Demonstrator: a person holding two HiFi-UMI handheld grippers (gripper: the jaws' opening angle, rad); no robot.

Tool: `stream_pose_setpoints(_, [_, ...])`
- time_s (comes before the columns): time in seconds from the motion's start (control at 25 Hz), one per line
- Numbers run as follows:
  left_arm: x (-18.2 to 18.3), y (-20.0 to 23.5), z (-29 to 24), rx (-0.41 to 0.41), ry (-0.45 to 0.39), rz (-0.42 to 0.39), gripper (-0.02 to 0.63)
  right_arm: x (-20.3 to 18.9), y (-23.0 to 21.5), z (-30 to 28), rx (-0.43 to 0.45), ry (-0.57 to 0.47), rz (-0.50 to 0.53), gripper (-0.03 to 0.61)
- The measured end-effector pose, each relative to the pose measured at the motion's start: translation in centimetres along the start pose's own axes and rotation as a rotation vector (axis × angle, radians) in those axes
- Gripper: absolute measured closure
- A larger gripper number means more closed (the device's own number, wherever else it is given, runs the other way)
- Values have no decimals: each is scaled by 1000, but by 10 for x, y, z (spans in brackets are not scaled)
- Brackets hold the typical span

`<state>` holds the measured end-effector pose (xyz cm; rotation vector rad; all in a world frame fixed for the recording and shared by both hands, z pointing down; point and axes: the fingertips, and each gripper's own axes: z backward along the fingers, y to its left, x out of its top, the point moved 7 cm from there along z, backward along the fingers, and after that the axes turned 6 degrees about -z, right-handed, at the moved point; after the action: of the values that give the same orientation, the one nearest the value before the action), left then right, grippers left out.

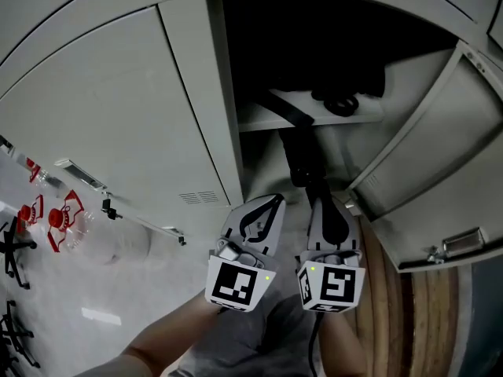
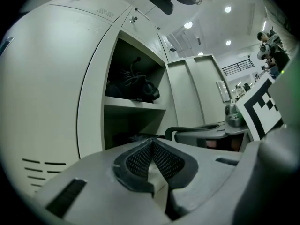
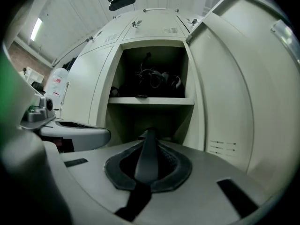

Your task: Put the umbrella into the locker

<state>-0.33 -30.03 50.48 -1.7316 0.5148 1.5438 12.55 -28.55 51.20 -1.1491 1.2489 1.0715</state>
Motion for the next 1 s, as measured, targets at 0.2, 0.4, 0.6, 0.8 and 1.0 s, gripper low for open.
stream_pose_setpoints(0.2, [-18,-4,-2,47,18,62,606,-15,-6,-2,8,-7,11,569])
stream_pose_setpoints(0.4, [-33,-10,-4,61,44,88,606,-27,-11,-3,7,-4,23,569])
stream_pose_setpoints(0.6, [-43,-14,-5,85,40,73,606,-39,-12,-9,14,10,35,569])
stream_pose_setpoints(0.8, [-51,-16,-6,101,45,62,606,-48,-14,-16,24,15,31,569])
stream_pose_setpoints(1.0, [-55,-14,-10,116,41,52,606,-48,-16,-30,40,26,42,569])
